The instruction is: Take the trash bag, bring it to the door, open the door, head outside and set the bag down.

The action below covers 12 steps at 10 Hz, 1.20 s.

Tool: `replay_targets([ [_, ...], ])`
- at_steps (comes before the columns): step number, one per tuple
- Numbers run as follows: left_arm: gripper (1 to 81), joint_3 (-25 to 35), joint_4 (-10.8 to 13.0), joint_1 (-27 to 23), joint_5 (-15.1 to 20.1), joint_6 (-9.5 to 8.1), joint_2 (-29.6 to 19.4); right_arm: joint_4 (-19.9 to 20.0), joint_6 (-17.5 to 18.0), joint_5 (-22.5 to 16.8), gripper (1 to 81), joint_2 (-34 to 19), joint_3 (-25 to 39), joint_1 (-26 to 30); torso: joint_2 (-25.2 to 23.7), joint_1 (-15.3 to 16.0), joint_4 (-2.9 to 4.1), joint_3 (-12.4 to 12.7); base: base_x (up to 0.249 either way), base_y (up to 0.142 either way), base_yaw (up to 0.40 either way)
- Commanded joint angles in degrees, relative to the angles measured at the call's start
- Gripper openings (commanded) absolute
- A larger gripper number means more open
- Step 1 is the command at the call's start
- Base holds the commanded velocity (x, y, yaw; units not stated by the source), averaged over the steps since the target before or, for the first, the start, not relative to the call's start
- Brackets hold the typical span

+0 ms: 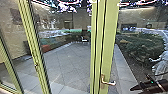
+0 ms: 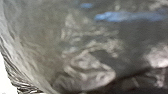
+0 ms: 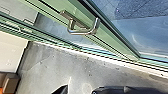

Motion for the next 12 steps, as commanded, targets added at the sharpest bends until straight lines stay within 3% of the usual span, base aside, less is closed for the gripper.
replay_targets([
  [1, 1.0, -1.0, 0.2, -2.8, 4.5, 0.47, 0.5, 1.4, 2.1, -1.1, 81.1, 3.7, -4.0, 7.1, 0.0, 0.0, 0.0, 0.0, 0.0, 0.0, 0.0],
  [12, 1.0, -1.0, 0.1, -2.9, 4.4, 0.11, 0.6, 1.3, 9.0, -1.2, 81.1, 19.0, -19.5, 9.4, 0.0, 0.1, 0.0, -0.1, 0.0, 0.0, 0.0],
])
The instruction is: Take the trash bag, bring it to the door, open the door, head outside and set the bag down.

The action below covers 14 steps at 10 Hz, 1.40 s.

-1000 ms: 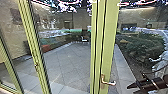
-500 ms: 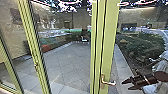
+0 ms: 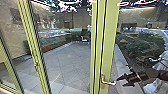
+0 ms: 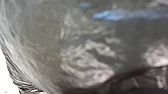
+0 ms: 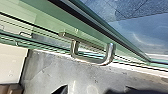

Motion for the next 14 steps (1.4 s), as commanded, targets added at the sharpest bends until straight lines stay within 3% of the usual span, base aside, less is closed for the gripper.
replay_targets([
  [1, 1.0, 0.2, 0.2, -2.9, 4.4, 0.17, 0.1, 1.3, 1.9, -1.1, 81.1, 3.1, -4.7, 7.6, 0.0, 0.0, 0.0, 0.0, 0.0, 0.0, 0.0],
  [12, 1.0, 0.0, 0.1, -2.9, 4.4, 0.17, 0.1, 1.8, 2.5, -2.8, 81.1, 16.2, -23.7, 2.6, 0.1, 0.0, -0.02, 0.0, 0.0, 0.0, 0.0],
  [14, 1.0, 0.0, 0.1, -2.9, 4.4, 0.17, 0.0, 1.2, 4.0, -4.0, 81.1, 19.1, -27.1, 2.6, 0.1, 0.0, -0.02, 0.0, 0.0, 0.0, 0.0],
])
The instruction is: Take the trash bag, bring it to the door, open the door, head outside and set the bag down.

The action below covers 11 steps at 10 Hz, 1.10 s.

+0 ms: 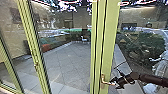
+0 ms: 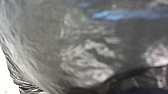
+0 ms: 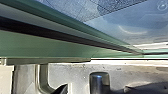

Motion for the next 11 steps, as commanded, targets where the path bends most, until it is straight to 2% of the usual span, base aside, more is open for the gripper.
replay_targets([
  [1, 1.0, 0.1, 0.1, -2.8, 4.4, 0.2, -0.2, 1.2, 1.9, -4.4, 81.1, 3.3, -5.0, 8.8, 0.0, 0.0, 0.0, 0.0, 0.0, 0.0, 0.0],
  [4, 1.0, 0.1, -0.1, -2.8, 4.4, 0.29, -0.1, 1.1, 3.2, -7.2, 81.1, 6.2, -9.7, 6.8, 0.0, 0.0, -0.02, 0.0, 0.0, 0.0, 0.0],
  [6, 1.0, 0.1, -0.1, -2.8, 4.4, 0.38, 0.0, 1.3, 3.0, -7.2, 81.1, 6.4, -10.1, 4.7, 0.0, 0.0, -0.02, 0.0, 0.0, 0.0, 0.0],
  [11, 1.0, 0.1, 0.0, -2.9, 4.4, 0.55, 0.1, -2.1, 3.2, -8.2, 81.1, 8.4, -11.9, -1.2, 0.0, 0.0, -0.02, 0.0, 0.0, 0.0, 0.0],
])
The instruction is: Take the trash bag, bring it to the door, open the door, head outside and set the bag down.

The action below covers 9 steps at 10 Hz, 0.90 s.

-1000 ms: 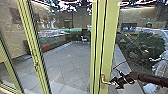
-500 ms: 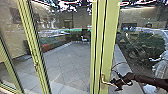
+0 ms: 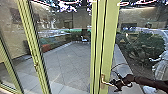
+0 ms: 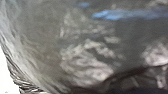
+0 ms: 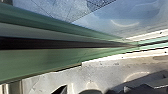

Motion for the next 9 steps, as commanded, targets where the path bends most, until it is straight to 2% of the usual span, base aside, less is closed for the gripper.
replay_targets([
  [1, 1.0, 0.1, 0.0, -2.9, 4.4, 0.5, 0.1, -3.3, 0.6, -6.9, 81.1, 2.1, -1.4, 0.9, 0.0, 0.0, 0.0, 0.0, 0.0, 0.0, 0.0],
  [5, 1.0, -0.1, 0.1, -2.8, 4.4, 0.59, 0.3, -7.8, 0.4, -10.2, 81.1, 6.4, -6.9, -1.6, 0.0, 0.0, 0.0, 0.0, 0.0, 0.0, 0.0],
  [9, 1.0, -0.3, 0.1, -2.8, 4.5, 0.5, 0.3, -8.0, 0.3, -10.4, 81.1, 8.8, -10.2, -5.1, 0.0, -0.1, 0.0, 0.1, 0.0, 0.0, 0.0],
])
